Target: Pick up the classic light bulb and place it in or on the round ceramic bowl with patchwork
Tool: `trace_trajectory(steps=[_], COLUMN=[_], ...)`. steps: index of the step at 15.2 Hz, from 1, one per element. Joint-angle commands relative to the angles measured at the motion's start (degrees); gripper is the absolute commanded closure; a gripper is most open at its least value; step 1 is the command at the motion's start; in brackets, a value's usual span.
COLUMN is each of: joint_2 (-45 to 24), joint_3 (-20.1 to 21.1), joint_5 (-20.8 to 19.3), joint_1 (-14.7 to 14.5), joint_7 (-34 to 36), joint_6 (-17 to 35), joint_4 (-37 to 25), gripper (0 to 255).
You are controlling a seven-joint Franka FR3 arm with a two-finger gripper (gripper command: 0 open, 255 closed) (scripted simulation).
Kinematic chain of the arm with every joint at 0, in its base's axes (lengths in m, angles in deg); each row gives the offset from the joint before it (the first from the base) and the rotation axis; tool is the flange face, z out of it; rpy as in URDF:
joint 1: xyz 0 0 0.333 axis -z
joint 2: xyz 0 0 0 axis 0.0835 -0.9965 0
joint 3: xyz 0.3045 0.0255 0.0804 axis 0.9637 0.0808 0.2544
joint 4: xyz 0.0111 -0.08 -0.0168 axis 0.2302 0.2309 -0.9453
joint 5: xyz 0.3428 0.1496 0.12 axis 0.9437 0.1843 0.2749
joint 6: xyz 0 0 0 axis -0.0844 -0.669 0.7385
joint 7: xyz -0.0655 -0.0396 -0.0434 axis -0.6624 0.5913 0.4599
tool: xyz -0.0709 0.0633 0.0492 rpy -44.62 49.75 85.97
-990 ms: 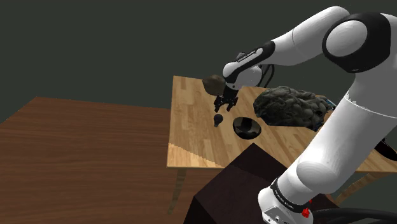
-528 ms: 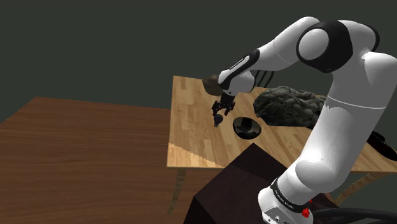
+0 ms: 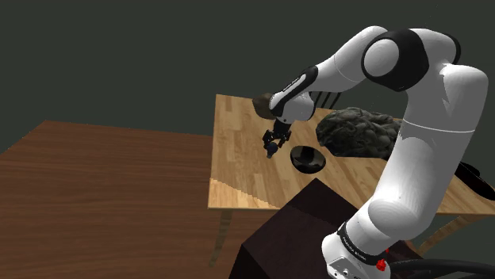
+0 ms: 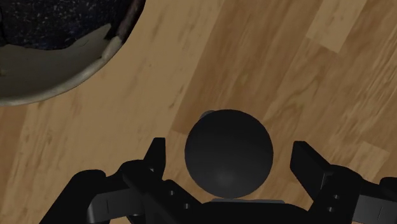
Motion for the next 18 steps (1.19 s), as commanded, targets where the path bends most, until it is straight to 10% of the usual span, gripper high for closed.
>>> trace_trajectory(steps=[1, 3, 4, 18], joint_2=[0.0, 0.0, 0.0, 3.5], joint_3=[0.0, 0.0, 0.0, -1.1], joint_5=[0.0, 0.0, 0.0, -2.3], joint_1=[0.0, 0.0, 0.0, -0.7], joint_7=[0.0, 0.0, 0.0, 1.9], joint_6=[0.0, 0.0, 0.0, -3.0], joint_4=[0.0, 0.0, 0.0, 0.2], gripper=[0, 0, 255, 255])
